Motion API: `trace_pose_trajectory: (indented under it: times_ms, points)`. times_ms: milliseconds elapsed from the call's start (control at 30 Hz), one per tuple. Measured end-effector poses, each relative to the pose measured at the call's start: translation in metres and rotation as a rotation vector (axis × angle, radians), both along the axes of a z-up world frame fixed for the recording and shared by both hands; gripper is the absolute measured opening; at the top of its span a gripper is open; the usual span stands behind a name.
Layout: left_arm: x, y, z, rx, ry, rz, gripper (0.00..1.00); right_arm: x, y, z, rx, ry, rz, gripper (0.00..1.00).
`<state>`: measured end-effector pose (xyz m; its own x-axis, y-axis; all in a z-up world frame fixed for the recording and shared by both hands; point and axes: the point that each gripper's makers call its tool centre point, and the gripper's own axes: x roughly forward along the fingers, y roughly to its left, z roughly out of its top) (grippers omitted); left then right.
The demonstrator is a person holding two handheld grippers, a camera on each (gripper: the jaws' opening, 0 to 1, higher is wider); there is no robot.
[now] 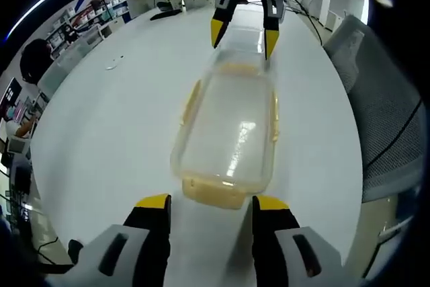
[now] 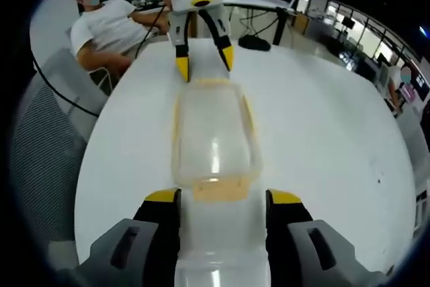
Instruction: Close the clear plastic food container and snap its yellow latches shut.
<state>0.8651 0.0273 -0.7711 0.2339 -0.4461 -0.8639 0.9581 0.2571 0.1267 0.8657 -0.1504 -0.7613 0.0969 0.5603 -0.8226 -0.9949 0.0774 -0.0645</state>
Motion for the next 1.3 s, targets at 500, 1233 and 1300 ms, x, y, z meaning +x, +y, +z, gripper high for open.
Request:
trace_pose_trajectory:
  times_ms: [500,1233,1300]
  points:
    - [0.002,-0.005,-0.008,0.013,0.031,-0.061,0.4,0.0,0.006,-0.02,-0.072,0.025,0.041,0.45]
    - [-0.004,-0.008,-0.011,0.015,0.109,-0.172,0.34,-0.005,0.011,-0.027,-0.117,0.059,0.103,0.38]
    - [-0.004,-0.008,-0.011,0.013,0.109,-0.169,0.33,-0.005,0.01,-0.027,-0.116,0.055,0.111,0.37]
